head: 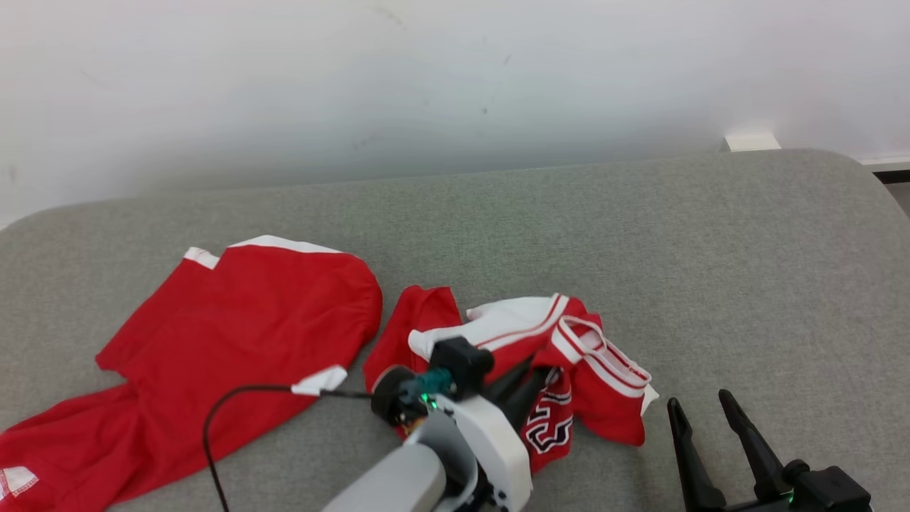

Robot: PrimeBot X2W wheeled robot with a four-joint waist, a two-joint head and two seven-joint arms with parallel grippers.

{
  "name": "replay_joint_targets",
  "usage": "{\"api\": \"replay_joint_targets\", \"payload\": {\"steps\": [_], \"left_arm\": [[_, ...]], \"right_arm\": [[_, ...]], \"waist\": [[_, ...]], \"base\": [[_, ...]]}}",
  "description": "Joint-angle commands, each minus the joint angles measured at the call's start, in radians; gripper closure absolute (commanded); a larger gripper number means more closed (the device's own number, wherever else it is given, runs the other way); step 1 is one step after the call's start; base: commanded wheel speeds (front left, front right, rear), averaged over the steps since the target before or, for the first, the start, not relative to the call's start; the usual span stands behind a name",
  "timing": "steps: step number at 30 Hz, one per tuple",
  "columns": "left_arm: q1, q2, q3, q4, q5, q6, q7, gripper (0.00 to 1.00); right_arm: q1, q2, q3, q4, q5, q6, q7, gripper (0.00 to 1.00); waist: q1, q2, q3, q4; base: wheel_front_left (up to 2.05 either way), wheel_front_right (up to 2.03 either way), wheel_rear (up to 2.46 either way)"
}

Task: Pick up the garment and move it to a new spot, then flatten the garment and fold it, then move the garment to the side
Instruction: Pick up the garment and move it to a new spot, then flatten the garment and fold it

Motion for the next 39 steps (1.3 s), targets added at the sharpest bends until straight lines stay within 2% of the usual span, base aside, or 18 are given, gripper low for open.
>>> {"api": "replay_joint_targets", "payload": {"steps": [1,5,7,8,13,17,22,28,30,34,39], "left_arm": [[0.012,0.004,-0.015,0.01,-0.009,0.007,-0.025,1.0],[0.003,0.004,-0.107,0.072,-0.069,0.033,-0.084,0.99],[-0.004,0.004,-0.143,0.084,-0.101,0.042,-0.103,0.5],[-0.009,0.004,-0.155,0.084,-0.119,0.048,-0.112,0.0],[-0.032,0.004,-0.184,0.07,-0.097,0.095,-0.142,0.0],[-0.02,0.008,-0.132,0.009,-0.049,0.131,-0.143,0.0],[0.0,0.084,-0.069,-0.029,-0.009,0.168,-0.143,0.0],[-0.007,0.192,0.006,0.014,-0.047,0.213,-0.106,0.0],[-0.013,0.222,0.018,0.046,-0.053,0.221,-0.082,0.0],[-0.038,0.273,0.012,0.134,-0.053,0.206,-0.012,0.0],[-0.09,0.301,0.001,0.235,-0.035,0.205,0.055,0.0]], "right_arm": [[0.007,0.003,0.002,0.003,0.001,-0.003,0.001,0.0],[0.005,0.006,0.009,0.012,-0.001,-0.003,0.001,0.0],[0.008,0.007,0.009,0.015,-0.002,-0.003,0.001,0.0],[0.01,0.006,0.007,0.017,-0.001,-0.003,0.001,0.0],[0.02,0.001,-0.008,0.018,-0.003,-0.003,0.001,0.0],[0.032,0.003,-0.015,0.01,-0.005,-0.003,0.001,0.0],[0.043,0.005,-0.026,-0.007,-0.005,-0.003,0.001,0.0],[0.052,0.006,-0.024,-0.02,-0.006,-0.003,0.001,0.0],[0.049,0.005,-0.02,-0.022,-0.006,-0.003,0.001,0.0],[0.032,0.003,-0.012,-0.024,-0.005,-0.003,0.001,0.0],[0.011,-0.001,-0.015,-0.027,-0.004,-0.003,0.001,0.0]], "waist": [[0.0,-0.0001,0.001,-0.005],[0.0,-0.0001,0.001,-0.014],[0.0,-0.0001,-0.003,-0.012],[0.0,-0.0001,-0.005,-0.01],[0.0,-0.0001,-0.018,0.01],[0.0,-0.0001,-0.033,0.025],[0.0,-0.0001,-0.045,0.04],[0.0,-0.0001,-0.042,0.046],[0.0,-0.0001,-0.034,0.045],[0.0,-0.0001,-0.012,0.037],[0.0,-0.0001,0.027,0.028]], "base": [[0.0,0.0,0.0],[0.0,0.0,0.0],[0.0,0.0,0.0],[0.0,0.0,0.0],[0.0,0.0,0.0],[0.0,0.0,0.0],[0.0,0.0,0.0],[0.0,0.0,0.0],[0.0,0.0,0.0],[0.0,0.0,0.0],[0.0,0.0,0.0]]}}
